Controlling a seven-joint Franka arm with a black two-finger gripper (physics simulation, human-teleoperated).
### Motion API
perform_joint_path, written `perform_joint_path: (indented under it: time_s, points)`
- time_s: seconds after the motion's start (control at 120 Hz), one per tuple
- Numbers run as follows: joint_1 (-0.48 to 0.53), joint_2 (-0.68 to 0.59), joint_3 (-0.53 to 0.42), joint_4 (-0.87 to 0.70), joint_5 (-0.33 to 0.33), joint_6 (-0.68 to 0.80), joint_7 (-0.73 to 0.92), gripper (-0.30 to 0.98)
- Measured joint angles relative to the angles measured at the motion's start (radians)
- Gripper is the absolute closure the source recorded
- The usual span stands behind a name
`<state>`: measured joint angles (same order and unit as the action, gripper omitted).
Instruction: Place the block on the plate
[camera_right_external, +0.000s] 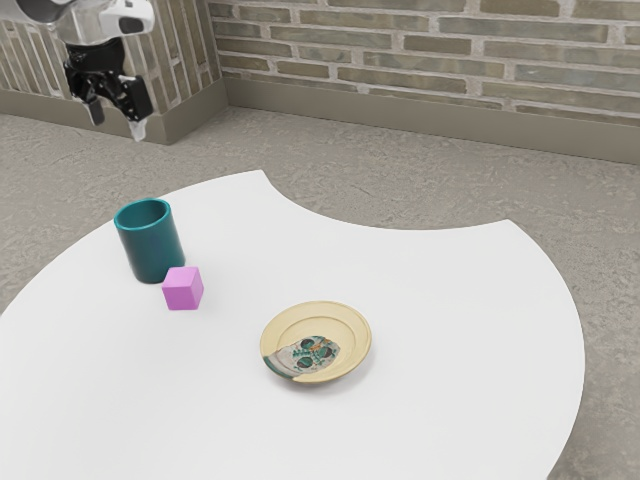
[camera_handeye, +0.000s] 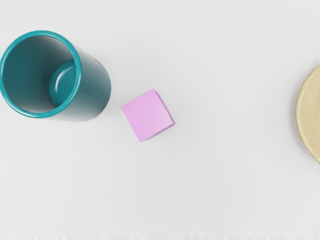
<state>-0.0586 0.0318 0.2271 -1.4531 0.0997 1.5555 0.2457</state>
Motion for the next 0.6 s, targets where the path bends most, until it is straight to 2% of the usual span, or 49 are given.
perform_joint_path:
  time_s: [0.083, 0.167, 0.325, 0.6]
  points:
    - [0.003, 0.004, 0.001, -0.011, -0.030, -0.017, -0.003, 0.00]
    - [-0.008, 0.012, 0.013, -0.089, -0.063, 0.004, -0.016, 0.00]
    - [-0.009, 0.048, 0.037, -0.287, -0.108, 0.140, -0.040, 0.00]
    - [0.018, 0.192, 0.043, -0.319, -0.172, 0.294, -0.106, 0.00]
